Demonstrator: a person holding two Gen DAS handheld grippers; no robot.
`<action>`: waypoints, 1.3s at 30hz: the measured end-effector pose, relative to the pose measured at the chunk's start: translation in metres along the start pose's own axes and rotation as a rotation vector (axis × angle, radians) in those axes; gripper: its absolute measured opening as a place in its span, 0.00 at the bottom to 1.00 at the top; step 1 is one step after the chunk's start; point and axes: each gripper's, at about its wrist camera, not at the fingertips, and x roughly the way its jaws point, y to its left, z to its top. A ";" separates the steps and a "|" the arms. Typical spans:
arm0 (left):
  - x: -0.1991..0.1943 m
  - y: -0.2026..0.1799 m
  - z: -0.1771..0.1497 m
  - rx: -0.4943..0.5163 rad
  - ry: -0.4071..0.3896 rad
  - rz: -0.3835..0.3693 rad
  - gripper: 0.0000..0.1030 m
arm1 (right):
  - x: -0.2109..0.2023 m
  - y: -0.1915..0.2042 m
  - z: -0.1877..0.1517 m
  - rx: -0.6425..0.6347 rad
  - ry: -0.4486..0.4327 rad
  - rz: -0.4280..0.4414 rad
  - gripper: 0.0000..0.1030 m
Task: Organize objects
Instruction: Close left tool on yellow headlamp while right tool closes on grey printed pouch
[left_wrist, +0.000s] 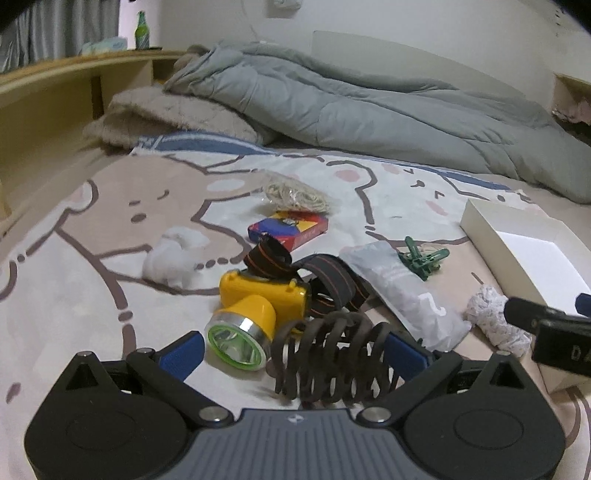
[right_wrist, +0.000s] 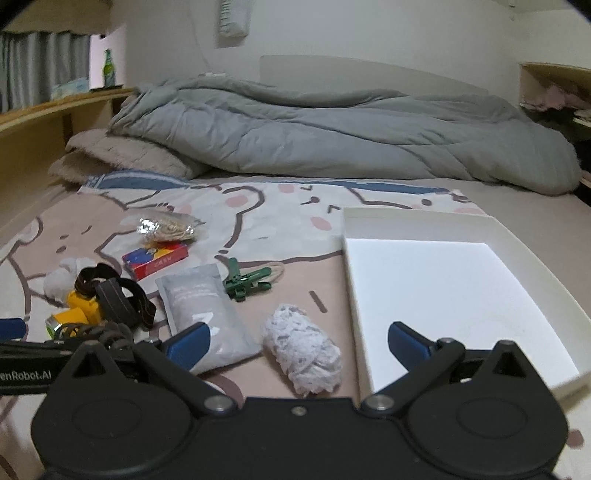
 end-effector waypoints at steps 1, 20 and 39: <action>0.001 0.001 -0.001 -0.008 0.000 -0.007 0.98 | 0.005 0.000 0.002 -0.005 -0.002 0.009 1.00; 0.008 0.024 0.033 -0.051 0.016 -0.077 0.88 | 0.098 0.022 0.028 -0.042 0.158 0.222 0.87; 0.066 0.051 0.046 0.096 0.250 -0.121 0.54 | 0.104 0.046 0.014 -0.198 0.147 0.294 0.71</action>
